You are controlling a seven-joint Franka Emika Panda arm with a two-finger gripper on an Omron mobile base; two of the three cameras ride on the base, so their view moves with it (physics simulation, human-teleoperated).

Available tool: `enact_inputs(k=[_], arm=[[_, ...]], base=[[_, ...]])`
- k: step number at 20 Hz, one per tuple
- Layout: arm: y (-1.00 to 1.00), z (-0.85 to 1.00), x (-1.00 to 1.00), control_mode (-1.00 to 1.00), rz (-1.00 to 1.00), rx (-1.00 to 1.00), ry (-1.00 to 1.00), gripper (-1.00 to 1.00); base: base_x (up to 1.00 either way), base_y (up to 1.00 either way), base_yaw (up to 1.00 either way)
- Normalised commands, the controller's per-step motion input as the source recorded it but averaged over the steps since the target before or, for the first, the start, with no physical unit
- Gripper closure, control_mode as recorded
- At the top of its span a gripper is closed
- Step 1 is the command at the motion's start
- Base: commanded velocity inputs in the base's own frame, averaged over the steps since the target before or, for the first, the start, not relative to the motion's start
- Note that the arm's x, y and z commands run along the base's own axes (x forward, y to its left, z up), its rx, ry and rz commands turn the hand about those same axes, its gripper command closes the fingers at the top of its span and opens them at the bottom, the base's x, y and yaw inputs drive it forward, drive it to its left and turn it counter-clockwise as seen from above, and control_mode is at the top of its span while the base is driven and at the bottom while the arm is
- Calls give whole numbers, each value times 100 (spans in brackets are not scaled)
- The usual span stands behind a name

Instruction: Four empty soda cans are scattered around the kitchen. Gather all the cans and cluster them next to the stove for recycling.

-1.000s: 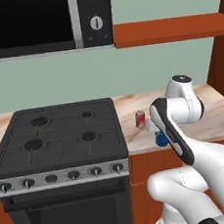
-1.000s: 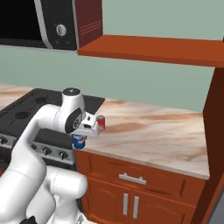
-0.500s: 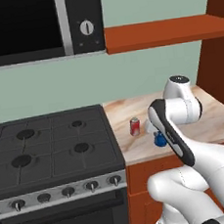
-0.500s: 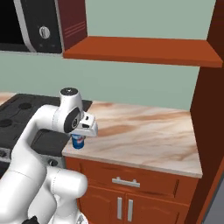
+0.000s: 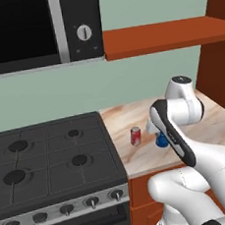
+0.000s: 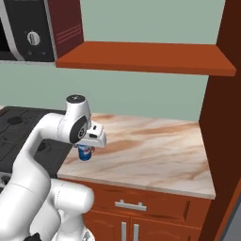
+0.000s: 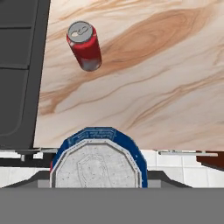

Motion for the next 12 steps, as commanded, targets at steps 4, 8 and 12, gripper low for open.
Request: enact_inputs(k=[4,8,12], arm=[[0,0,0,100,0,0,0,100],[0,0,0,100,0,0,0,100],[0,0,0,100,0,0,0,100]], base=[[20,14,-1],[30,25,0],[36,24,0]])
